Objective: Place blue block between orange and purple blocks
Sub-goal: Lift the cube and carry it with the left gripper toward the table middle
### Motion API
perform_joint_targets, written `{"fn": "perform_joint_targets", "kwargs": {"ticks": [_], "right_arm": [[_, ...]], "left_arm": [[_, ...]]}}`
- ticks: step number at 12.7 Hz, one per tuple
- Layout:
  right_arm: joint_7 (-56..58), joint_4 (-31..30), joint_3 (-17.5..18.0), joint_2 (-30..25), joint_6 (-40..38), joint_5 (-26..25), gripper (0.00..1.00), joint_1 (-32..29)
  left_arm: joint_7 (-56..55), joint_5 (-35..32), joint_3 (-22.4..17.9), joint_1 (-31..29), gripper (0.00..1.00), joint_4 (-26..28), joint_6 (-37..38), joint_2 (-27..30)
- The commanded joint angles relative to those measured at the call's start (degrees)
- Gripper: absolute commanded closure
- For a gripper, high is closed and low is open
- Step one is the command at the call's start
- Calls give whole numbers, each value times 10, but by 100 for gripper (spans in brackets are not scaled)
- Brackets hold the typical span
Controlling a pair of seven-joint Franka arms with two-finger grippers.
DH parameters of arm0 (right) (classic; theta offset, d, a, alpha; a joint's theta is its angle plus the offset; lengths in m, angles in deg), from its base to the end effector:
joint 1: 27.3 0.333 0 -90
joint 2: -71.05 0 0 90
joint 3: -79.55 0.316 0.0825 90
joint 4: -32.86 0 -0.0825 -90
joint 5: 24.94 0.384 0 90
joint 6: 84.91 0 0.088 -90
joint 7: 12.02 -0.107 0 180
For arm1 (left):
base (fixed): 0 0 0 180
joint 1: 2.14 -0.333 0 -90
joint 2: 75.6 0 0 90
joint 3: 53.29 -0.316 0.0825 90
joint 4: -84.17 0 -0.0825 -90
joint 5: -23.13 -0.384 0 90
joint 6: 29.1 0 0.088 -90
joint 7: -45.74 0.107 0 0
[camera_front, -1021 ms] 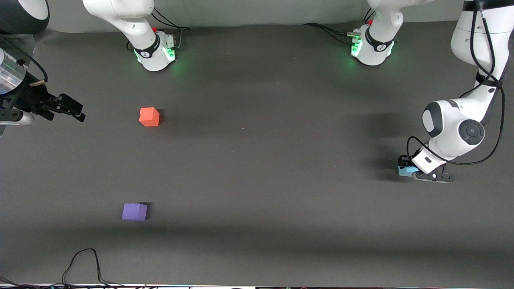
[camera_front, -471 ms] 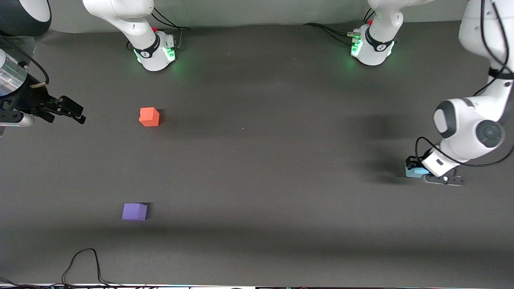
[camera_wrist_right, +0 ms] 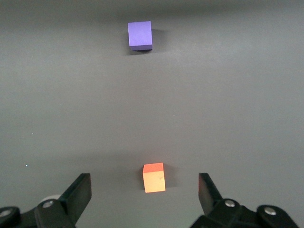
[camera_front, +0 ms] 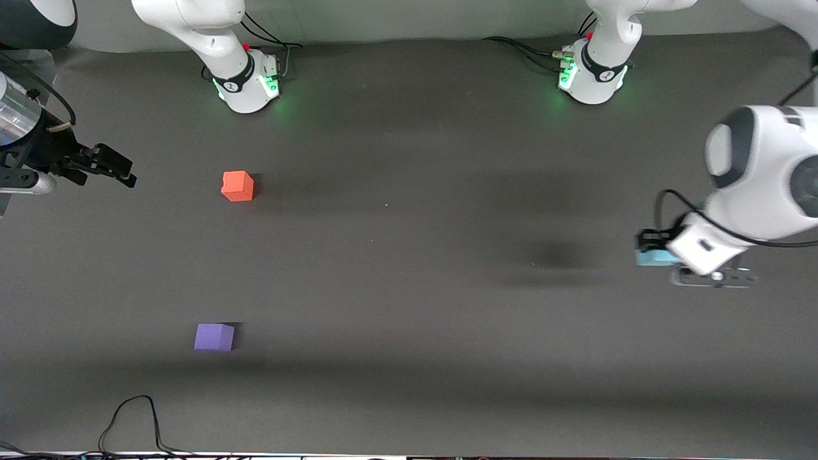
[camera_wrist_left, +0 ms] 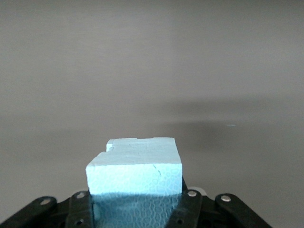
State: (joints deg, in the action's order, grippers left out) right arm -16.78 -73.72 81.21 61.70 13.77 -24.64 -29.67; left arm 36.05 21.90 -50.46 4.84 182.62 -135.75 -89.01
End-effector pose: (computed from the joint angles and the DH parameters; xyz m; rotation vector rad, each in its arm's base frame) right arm 0.5121 -0.0049 0.5869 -3.1363 0.1515 -0.0396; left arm 0.6101 -0.1017 0.4405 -3.1146 0.0130 0.1369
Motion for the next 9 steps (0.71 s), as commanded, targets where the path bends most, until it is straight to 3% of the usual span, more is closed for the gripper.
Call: {"fn": "perform_joint_targets", "kwargs": {"ticks": [1, 7, 9], "right_arm": [[7, -6, -4, -11, 3, 8, 0, 1], [6, -6, 2, 12, 59, 4, 0, 3], [6, -5, 1, 21, 71, 4, 0, 1]], "left_arm": [[-166, -4, -9, 130, 52, -52, 13, -41], [-424, -3, -10, 361, 54, -260, -1, -239], [-467, -8, -11, 409, 54, -278, -64, -294]]}}
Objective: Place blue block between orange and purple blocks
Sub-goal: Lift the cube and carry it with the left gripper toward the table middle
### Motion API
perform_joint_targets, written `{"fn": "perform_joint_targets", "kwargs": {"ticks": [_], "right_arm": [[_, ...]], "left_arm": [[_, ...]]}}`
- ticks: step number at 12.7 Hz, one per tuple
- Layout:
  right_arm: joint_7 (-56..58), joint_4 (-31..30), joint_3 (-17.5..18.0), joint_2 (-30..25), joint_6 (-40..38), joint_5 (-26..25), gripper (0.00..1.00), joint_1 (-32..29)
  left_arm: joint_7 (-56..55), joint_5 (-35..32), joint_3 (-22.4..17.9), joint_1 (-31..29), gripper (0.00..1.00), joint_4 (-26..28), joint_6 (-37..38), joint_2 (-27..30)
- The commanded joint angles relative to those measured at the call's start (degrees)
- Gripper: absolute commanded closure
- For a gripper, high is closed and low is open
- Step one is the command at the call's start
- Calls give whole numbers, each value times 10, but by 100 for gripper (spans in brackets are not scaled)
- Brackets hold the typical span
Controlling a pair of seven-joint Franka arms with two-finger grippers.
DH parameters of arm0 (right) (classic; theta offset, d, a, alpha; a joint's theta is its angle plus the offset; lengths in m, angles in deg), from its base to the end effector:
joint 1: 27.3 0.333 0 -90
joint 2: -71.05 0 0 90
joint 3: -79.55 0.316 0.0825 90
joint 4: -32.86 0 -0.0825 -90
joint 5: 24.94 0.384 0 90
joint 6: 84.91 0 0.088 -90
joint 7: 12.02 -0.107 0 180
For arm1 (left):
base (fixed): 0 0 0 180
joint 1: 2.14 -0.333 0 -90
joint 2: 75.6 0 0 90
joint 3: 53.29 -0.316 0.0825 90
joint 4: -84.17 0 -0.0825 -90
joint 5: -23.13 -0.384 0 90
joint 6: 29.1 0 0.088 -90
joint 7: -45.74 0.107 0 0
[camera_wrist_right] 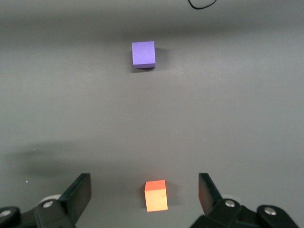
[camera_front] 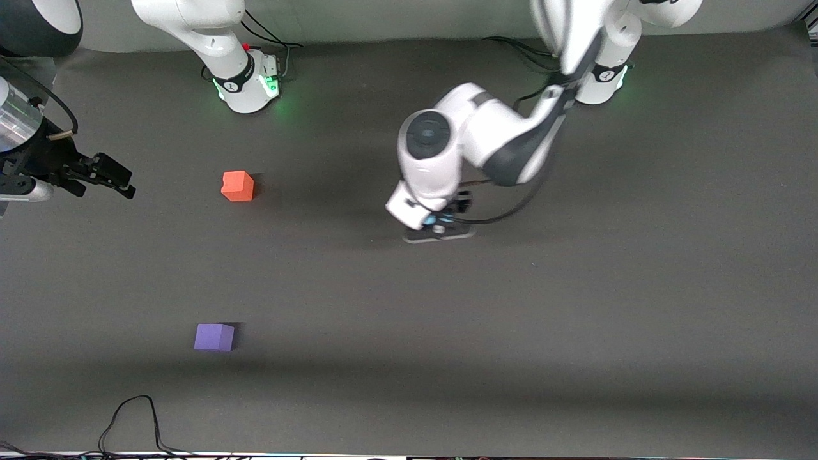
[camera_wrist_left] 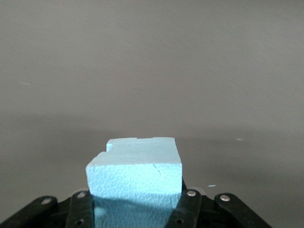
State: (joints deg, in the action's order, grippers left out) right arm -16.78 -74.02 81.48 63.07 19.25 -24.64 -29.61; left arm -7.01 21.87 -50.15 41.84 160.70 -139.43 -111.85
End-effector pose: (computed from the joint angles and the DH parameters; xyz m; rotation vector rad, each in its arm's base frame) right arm 0.5274 -0.0021 0.5810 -3.1311 0.1424 -0.1437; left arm 0.4990 -0.5228 0.3562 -3.1130 -0.1559 0.0565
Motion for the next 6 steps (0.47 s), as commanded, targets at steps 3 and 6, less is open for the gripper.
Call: {"fn": "perform_joint_targets", "kwargs": {"ticks": [3, 6], "right_arm": [[6, -2, -1, 7, 17, 4, 0, 1], [5, -3, -1, 4, 7, 5, 0, 1]], "left_arm": [[-49, -8, -14, 68, 54, -59, -113, -125], [-47, -8, -14, 78, 54, -59, -160, -173]]}}
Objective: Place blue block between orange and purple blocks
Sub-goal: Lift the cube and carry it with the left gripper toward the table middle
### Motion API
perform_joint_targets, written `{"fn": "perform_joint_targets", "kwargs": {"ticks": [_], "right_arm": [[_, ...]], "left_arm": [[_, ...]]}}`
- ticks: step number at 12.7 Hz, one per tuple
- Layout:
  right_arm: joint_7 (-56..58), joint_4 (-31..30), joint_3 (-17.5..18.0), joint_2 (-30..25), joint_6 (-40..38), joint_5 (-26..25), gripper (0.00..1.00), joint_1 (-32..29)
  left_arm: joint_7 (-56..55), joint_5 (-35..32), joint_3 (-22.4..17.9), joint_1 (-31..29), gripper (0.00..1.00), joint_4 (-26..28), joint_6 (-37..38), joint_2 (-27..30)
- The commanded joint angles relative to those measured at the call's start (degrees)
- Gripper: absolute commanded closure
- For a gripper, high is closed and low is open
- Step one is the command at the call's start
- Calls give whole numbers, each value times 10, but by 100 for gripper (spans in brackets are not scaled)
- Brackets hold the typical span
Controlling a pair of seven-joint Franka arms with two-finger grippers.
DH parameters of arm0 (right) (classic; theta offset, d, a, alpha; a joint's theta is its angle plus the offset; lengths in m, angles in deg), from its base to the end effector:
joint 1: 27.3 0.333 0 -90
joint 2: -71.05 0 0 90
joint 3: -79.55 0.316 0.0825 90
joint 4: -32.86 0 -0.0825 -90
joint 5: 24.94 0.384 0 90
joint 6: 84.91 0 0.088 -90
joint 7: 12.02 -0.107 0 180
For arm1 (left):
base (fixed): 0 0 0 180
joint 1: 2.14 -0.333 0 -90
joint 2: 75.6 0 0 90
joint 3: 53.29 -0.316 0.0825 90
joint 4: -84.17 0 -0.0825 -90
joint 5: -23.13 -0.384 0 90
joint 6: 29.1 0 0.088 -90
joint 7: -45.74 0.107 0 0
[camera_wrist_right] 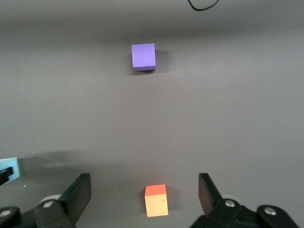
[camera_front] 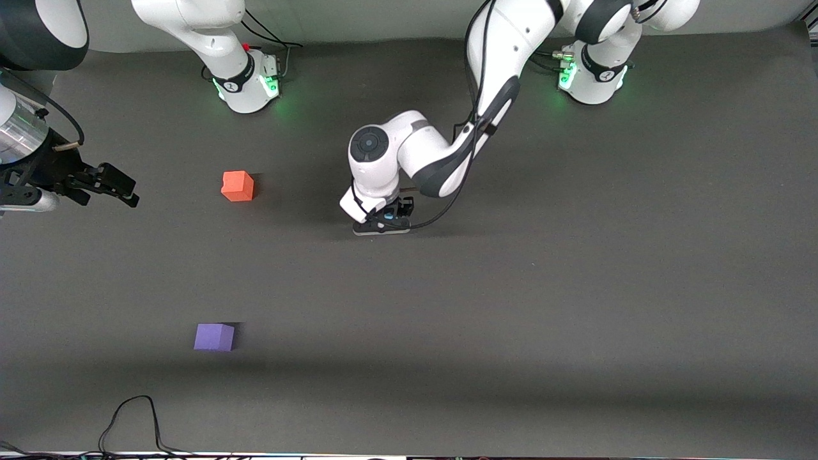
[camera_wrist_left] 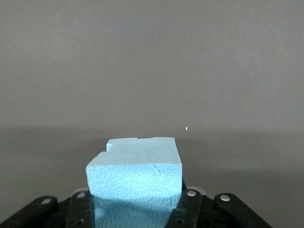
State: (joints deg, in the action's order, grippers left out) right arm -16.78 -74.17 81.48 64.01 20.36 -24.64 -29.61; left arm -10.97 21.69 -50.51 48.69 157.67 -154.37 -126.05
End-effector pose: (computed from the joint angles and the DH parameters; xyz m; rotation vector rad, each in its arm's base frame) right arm 0.5331 -0.0023 0.5729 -3.1305 0.1424 -0.1442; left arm 0.4537 -0.5989 0.2201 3.1111 0.0901 0.0003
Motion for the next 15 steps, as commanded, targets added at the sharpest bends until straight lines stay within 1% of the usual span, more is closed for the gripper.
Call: {"fn": "perform_joint_targets", "kwargs": {"ticks": [1, 2, 3, 4, 5, 8, 9, 10, 11, 12, 13, 14, 15], "right_arm": [[5, -4, -1, -8, -15, 7, 0, 2], [5, -4, -1, -9, -20, 8, 0, 2], [5, -5, 0, -9, -23, 8, 0, 2], [5, -5, 0, -9, -27, 8, 0, 2], [5, -5, 0, -9, -34, 9, 0, 2], [5, -2, 3, -10, -37, 11, 0, 2], [5, 2, 10, -6, -36, 12, 0, 2], [4, 9, 19, -2, -36, 12, 0, 2], [4, 19, 39, 6, -35, 23, 0, 2], [2, 39, 56, 21, -36, 47, 0, 1], [-13, 55, 76, 36, -36, 63, 0, 1], [-50, 67, 102, 56, -33, 70, 0, 1], [-82, 88, 139, 79, -28, 70, 0, 2]], "left_arm": [[-6, -7, -10, 9, 54, -28, -18, -37], [-7, -7, -9, 9, 53, -28, -20, -39], [-7, -7, -10, 9, 49, -28, -20, -43], [-4, -7, -10, 9, 24, -28, -20, -44], [-2, -7, -10, 9, 0, -28, -19, -43], [1, -3, -11, -1, 0, -30, 14, -9], [5, -1, -9, -16, 0, -31, 38, 5], [16, 6, -7, -36, 0, -30, 57, 32], [40, 26, 0, -62, 0, -28, 80, 59], [76, 48, 1, -89, 0, -23, 107, 88], [118, 75, 0, -123, 0, -3, 136, 121], [161, 93, 0, -164, 0, 37, 146, 164], [214, 103, 0, -210, 0, 82, 151, 204]]}}
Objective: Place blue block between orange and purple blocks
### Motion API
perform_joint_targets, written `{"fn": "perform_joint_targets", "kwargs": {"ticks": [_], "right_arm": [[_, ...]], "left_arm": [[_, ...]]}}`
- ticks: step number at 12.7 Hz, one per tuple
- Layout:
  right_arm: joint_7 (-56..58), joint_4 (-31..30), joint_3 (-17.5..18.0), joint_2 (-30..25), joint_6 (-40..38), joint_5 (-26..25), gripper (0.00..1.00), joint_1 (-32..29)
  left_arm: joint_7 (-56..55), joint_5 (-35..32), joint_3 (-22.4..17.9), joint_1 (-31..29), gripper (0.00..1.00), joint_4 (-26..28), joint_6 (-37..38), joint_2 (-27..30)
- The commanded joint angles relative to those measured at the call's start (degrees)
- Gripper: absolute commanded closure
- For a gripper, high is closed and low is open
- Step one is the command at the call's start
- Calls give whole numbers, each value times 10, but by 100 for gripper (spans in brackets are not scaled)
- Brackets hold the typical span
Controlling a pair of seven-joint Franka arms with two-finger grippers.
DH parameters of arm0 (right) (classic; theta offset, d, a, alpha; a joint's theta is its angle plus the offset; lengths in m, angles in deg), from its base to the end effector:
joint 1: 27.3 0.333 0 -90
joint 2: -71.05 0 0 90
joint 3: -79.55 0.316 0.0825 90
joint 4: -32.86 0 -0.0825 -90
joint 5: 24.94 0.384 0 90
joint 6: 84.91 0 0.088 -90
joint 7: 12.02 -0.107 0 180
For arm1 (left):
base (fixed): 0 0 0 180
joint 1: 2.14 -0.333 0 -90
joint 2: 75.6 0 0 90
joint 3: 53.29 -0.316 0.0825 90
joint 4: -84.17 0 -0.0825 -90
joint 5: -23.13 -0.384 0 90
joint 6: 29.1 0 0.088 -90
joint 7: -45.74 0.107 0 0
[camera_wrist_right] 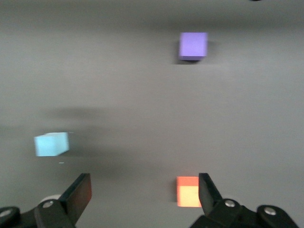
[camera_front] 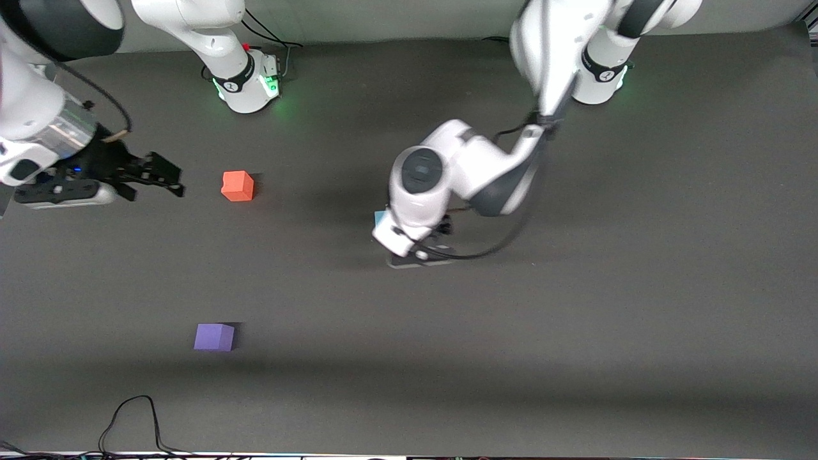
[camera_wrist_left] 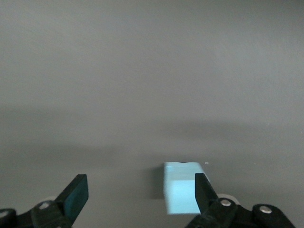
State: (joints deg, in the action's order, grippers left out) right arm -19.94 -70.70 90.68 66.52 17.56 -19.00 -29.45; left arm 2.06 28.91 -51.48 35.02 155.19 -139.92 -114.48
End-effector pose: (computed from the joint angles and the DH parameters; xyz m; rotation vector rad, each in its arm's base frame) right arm 0.5356 0.0970 0.5737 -3.0465 0.0016 -0.0691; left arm 0.5759 -0.4672 0.3691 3.0375 0.1893 -0.0963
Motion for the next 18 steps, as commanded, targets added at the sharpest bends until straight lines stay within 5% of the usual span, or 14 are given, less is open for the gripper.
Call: {"fn": "perform_joint_targets", "kwargs": {"ticks": [1, 4, 7, 13, 18], "right_arm": [[-88, 71, 95, 84, 8, 2, 0, 0], [-231, 70, 214, 169, 92, -103, 0, 0], [-366, 56, 291, 267, 161, -222, 0, 9], [-617, 36, 296, 442, 253, -455, 0, 88], [-695, -9, 296, 474, 310, -505, 0, 100]], "left_arm": [[133, 40, 10, -112, 0, 156, 8, 133], [262, 40, 6, -211, 0, 274, 12, 246], [371, 27, 4, -301, 0, 281, 85, 303], [436, -44, 1, -363, 0, 275, 158, 374], [435, -45, -5, -362, 0, 207, 224, 376]]}}
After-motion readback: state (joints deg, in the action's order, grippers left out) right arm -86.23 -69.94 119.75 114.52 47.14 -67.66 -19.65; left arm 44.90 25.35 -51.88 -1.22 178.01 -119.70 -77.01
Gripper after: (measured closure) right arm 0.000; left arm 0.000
